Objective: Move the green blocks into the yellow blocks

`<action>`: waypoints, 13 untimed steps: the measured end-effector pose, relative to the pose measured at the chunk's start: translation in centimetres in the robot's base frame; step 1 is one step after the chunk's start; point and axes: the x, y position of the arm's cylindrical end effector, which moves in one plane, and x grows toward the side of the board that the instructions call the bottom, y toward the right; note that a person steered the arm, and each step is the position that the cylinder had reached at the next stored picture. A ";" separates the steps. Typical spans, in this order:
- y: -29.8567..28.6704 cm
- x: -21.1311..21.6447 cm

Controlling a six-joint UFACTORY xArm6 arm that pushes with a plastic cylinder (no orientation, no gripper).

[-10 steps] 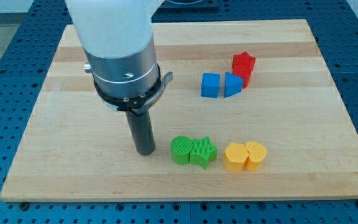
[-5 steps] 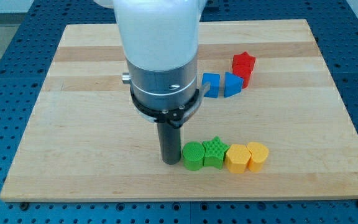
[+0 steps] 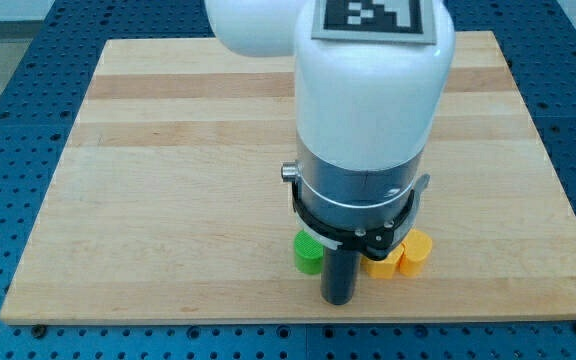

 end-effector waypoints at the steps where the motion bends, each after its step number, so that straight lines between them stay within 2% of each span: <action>1: -3.8 0.0; 2: -5.3 -0.4; 5: -2.2 -0.6; 9: -2.2 -1.4; 10: -2.2 -0.9; 11: -2.6 1.4; 12: -7.8 0.3; 13: -11.4 -4.8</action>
